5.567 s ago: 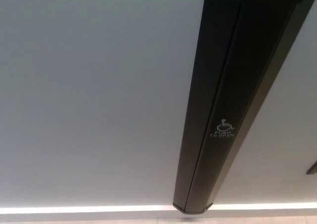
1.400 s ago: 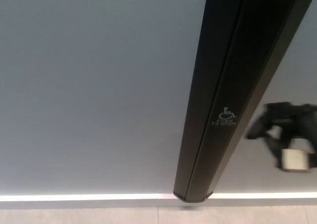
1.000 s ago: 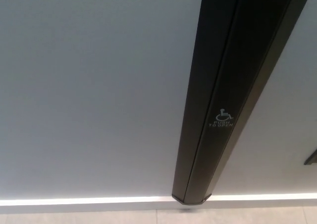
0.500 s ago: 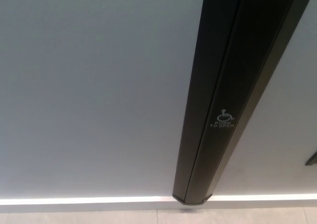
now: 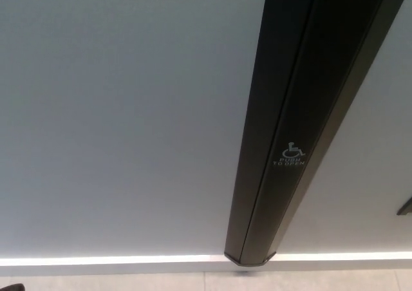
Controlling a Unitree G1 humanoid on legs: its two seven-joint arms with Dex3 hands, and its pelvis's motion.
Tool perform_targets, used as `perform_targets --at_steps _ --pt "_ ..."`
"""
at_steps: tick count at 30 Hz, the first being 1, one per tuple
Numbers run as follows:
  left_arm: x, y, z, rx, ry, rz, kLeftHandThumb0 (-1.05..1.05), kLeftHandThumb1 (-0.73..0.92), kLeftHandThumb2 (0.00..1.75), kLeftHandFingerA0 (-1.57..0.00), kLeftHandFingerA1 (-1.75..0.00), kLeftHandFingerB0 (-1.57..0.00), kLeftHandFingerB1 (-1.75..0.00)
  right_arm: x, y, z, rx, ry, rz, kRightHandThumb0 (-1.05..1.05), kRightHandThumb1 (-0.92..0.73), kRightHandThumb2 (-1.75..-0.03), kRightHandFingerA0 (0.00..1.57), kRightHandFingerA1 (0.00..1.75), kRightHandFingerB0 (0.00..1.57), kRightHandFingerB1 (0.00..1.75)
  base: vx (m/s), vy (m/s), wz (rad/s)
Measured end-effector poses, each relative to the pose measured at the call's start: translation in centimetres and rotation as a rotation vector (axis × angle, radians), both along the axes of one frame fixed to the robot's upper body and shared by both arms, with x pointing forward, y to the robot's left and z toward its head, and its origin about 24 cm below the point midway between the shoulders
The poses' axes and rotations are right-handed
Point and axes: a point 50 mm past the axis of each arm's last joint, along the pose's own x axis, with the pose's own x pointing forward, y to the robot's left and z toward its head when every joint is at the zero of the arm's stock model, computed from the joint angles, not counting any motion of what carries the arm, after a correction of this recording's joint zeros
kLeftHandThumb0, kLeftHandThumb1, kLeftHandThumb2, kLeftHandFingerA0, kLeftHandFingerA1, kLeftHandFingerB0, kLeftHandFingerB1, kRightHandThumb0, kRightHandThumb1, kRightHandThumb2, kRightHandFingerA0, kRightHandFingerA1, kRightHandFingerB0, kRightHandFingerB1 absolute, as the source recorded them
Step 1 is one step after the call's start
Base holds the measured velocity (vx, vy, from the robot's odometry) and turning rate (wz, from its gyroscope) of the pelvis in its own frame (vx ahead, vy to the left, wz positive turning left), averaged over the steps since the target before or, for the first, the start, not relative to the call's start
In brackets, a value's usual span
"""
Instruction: The robot walks towards an open gate button and uses its right fist to press it and open the gates
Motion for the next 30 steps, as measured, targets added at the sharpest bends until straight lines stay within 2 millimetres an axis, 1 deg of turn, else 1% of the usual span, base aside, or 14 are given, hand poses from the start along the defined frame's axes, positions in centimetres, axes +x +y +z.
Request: perform_targets --at_steps 1,2,3,6,8,9,11,12,14,15,16,19,21,30 --pt "0.0 0.1 0.0 -0.004 0.001 0.007 -0.04 0.52 1.00 -1.02 -0.92 -0.95 -0.67 0.0 0.0 -0.1 -0.012 0.013 0.025 -0.20 -0.65 -0.61 0.95 1.27 0.90 0.70 0.00 0.000 0.00" --pt "0.0 0.1 0.0 -0.005 0.001 0.009 -0.04 0.52 1.00 -1.02 -0.92 -0.95 -0.67 0.0 0.1 -0.2 -0.014 0.015 0.030 -0.20 -0.65 -0.61 0.95 1.27 0.90 0.70 0.00 0.000 0.00" --pt "0.1 0.2 0.0 -0.012 0.002 0.017 -0.04 0.53 0.94 -1.01 -0.91 -0.93 -0.67 0.0 0.0 -0.3 -0.034 0.031 0.066 -0.15 -0.62 -0.61 1.03 1.27 0.95 0.72 0.00 0.000 0.00" --pt "0.1 0.3 0.0 -0.026 0.009 0.031 -0.06 0.56 0.92 -1.01 -0.91 -0.93 -0.66 -0.2 -0.1 -0.6 -0.080 0.072 0.158 -0.15 -0.63 -0.67 1.04 1.32 0.93 0.76 0.00 0.000 0.00" --pt "0.1 0.4 0.0 -0.032 0.017 0.034 -0.06 0.56 0.94 -1.01 -0.90 -0.93 -0.66 -0.4 0.0 -0.8 -0.091 0.086 0.208 -0.12 -0.61 -0.71 1.04 1.29 0.93 0.75 0.00 0.000 0.00" --pt "0.1 0.4 0.0 -0.035 0.021 0.035 -0.05 0.55 0.90 -1.00 -0.88 -0.93 -0.65 -0.5 0.0 -0.9 -0.092 0.089 0.232 -0.10 -0.59 -0.75 1.01 1.23 0.91 0.73 0.00 0.000 0.00" --pt "0.1 0.4 -0.1 -0.039 0.029 0.036 -0.05 0.55 0.90 -1.00 -0.88 -0.93 -0.65 -0.7 0.1 -1.2 -0.095 0.093 0.277 -0.10 -0.59 -0.75 1.01 1.23 0.91 0.73 0.00 0.000 0.00" --pt "0.1 0.3 -0.1 -0.040 0.031 0.036 -0.06 0.55 0.88 -1.00 -0.88 -0.93 -0.64 -0.7 0.2 -1.2 -0.095 0.093 0.288 -0.13 -0.59 -0.80 1.07 1.23 0.91 0.76 0.00 0.000 0.00" --pt "0.0 0.3 -0.1 -0.043 0.037 0.035 -0.07 0.56 0.85 -0.99 -0.87 -0.93 -0.64 -0.8 0.2 -1.4 -0.095 0.096 0.321 -0.12 -0.59 -0.82 1.07 1.22 0.91 0.76 0.00 0.000 0.00" --pt "0.0 0.3 -0.2 -0.045 0.047 0.032 -0.07 0.56 0.85 -0.99 -0.87 -0.93 -0.64 -0.9 0.3 -1.5 -0.096 0.094 0.356 -0.12 -0.59 -0.82 1.07 1.22 0.91 0.76 0.00 0.000 0.00" --pt "0.0 0.3 -0.2 -0.046 0.050 0.031 -0.07 0.55 0.83 -0.97 -0.85 -0.92 -0.65 -0.9 0.3 -1.5 -0.096 0.091 0.369 -0.10 -0.57 -0.85 1.01 1.24 0.90 0.76 0.00 0.000 0.00" --pt "0.0 0.4 -0.2 -0.043 0.059 0.022 -0.07 0.56 0.83 -0.99 -0.87 -0.94 -0.65 -0.8 0.3 -1.5 -0.099 0.078 0.412 -0.10 -0.56 -0.88 1.03 1.24 0.91 0.75 0.00 0.000 0.00" --pt "0.0 0.3 -0.2 -0.043 0.068 0.010 -0.06 0.54 0.87 -1.01 -0.89 -0.96 -0.66 -0.9 0.5 -1.6 -0.101 0.077 0.465 -0.09 -0.57 -0.88 1.05 1.19 0.93 0.77 0.00 0.000 0.00" --pt "0.1 0.2 -0.3 -0.045 0.080 -0.002 -0.06 0.54 0.90 -1.02 -0.90 -0.96 -0.67 -1.1 1.2 -1.9 -0.119 0.074 0.591 -0.10 -0.60 -0.85 1.04 1.18 0.91 0.75 0.00 0.000 0.00"
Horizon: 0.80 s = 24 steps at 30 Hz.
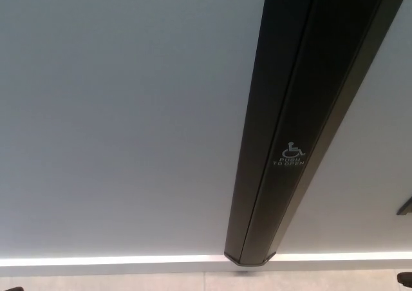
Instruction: The robot walks towards an open gate button and uses its right fist to press it and open the gates
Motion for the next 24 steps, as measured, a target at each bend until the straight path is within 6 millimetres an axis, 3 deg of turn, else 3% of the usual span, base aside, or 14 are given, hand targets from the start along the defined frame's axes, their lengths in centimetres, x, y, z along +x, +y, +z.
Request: perform_targets --at_steps 3,4,7,8,13,14,18,24 --pt "0.0 0.0 0.0 0.000 0.001 -0.001 -0.03 0.52 1.04 -1.06 -0.90 -1.01 -0.68 -0.1 0.0 0.0 -0.005 0.000 0.014 -0.06 -0.62 -0.86 1.01 1.07 0.90 0.67 0.00 0.000 0.00" --pt "0.0 -0.1 0.0 0.004 0.006 -0.017 -0.01 0.56 1.00 -1.06 -0.91 -1.04 -0.68 -0.1 0.0 0.0 -0.019 0.004 0.046 0.00 -0.59 -0.87 1.03 0.89 0.89 0.63 0.00 0.000 0.00" --pt "0.0 -0.4 -0.2 0.017 0.031 -0.074 -0.02 0.56 1.00 -1.05 -0.92 -1.05 -0.70 -0.4 0.3 0.0 -0.063 0.016 0.154 0.05 -0.55 -0.91 1.02 0.85 0.86 0.62 0.00 0.000 0.00" --pt "0.0 -0.4 -0.2 0.019 0.035 -0.084 -0.01 0.51 1.08 -1.04 -0.93 -1.05 -0.71 -0.5 0.3 0.0 -0.070 0.016 0.171 0.05 -0.59 -0.82 0.98 0.81 0.84 0.61 0.00 0.000 0.00" --pt "0.2 -0.8 -0.2 0.031 0.051 -0.144 -0.03 0.53 1.04 -1.06 -0.94 -1.05 -0.71 -0.8 0.9 0.1 -0.108 0.002 0.300 0.00 -0.63 -0.77 0.93 0.81 0.80 0.58 0.00 0.000 0.00" --pt "0.3 -0.8 -0.2 0.033 0.052 -0.152 -0.02 0.52 1.07 -1.04 -0.95 -1.02 -0.72 -0.8 1.0 0.2 -0.114 -0.004 0.322 0.03 -0.57 -0.90 0.93 0.81 0.79 0.56 0.00 0.000 0.00" --pt "0.6 -0.9 -0.1 0.042 0.044 -0.175 -0.02 0.52 1.07 -1.04 -0.96 -1.03 -0.73 -0.6 1.4 0.4 -0.128 -0.031 0.381 0.05 -0.52 -0.96 0.91 0.84 0.81 0.58 0.00 0.000 0.00" --pt "0.8 -0.9 0.0 0.053 0.032 -0.197 -0.01 0.49 1.12 -1.03 -0.99 -1.03 -0.76 -0.6 1.8 0.5 -0.130 -0.052 0.419 0.06 -0.57 -0.90 0.89 0.89 0.80 0.61 0.00 0.000 0.00"
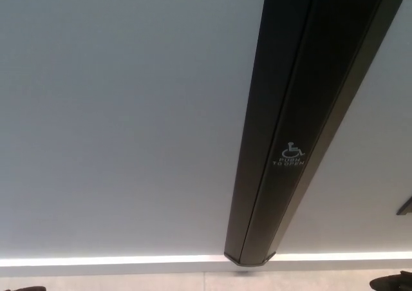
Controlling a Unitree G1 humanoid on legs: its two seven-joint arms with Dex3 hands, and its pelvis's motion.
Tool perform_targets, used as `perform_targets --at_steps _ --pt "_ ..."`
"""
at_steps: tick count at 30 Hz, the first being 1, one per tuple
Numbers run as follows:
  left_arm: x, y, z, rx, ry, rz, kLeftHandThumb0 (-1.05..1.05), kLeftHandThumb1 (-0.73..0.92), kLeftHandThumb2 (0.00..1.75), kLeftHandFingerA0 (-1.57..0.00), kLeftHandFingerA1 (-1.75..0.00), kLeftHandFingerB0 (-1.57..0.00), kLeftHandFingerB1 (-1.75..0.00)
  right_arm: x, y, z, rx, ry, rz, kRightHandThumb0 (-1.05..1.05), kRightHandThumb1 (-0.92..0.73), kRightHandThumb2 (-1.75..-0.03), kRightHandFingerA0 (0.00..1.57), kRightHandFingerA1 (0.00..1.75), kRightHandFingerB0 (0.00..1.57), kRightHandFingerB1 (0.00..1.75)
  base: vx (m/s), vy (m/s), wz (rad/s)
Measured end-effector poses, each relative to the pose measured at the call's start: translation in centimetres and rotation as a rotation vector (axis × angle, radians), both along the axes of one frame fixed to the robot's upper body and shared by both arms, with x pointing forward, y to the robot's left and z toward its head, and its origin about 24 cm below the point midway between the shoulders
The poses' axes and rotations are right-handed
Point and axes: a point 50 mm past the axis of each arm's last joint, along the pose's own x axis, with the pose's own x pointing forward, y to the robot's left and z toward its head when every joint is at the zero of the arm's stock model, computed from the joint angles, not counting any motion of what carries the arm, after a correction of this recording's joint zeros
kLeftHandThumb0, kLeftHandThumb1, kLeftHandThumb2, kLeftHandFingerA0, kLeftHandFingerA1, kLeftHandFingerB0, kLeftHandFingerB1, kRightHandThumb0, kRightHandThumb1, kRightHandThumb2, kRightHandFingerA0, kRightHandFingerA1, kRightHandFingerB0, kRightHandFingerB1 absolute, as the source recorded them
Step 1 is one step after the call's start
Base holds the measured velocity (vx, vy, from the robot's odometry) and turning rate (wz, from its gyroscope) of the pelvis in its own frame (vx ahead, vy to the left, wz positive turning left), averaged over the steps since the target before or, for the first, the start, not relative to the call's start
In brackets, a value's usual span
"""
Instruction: The robot walks towards an open gate button and uses its right fist to press it and open the gates
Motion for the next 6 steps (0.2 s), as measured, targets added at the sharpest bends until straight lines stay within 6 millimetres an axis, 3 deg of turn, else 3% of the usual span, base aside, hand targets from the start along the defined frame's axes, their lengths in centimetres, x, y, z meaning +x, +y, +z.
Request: perform_targets --at_steps 1,2,6 --pt "0.00 0.00 0.01 0.001 -0.001 -0.002 -0.01 0.49 1.12 -1.03 -0.99 -1.03 -0.76 0.00 0.02 0.01 0.000 -0.002 0.002 0.06 -0.57 -0.90 0.89 0.89 0.80 0.61 0.00 0.000 0.00" --pt "0.00 0.00 0.01 0.001 -0.002 -0.002 -0.01 0.50 1.10 -1.03 -1.02 -0.94 -0.91 0.03 0.04 0.05 0.001 -0.007 0.005 0.05 -0.56 -0.93 0.91 0.92 0.81 0.62 0.00 0.000 0.00" --pt "-0.01 0.01 0.01 0.000 -0.002 -0.001 0.00 0.49 1.11 -1.03 -1.02 -0.94 -0.91 0.04 0.06 0.09 0.002 -0.014 0.008 0.06 -0.56 -0.92 0.90 0.91 0.80 0.61 0.00 0.000 0.00"
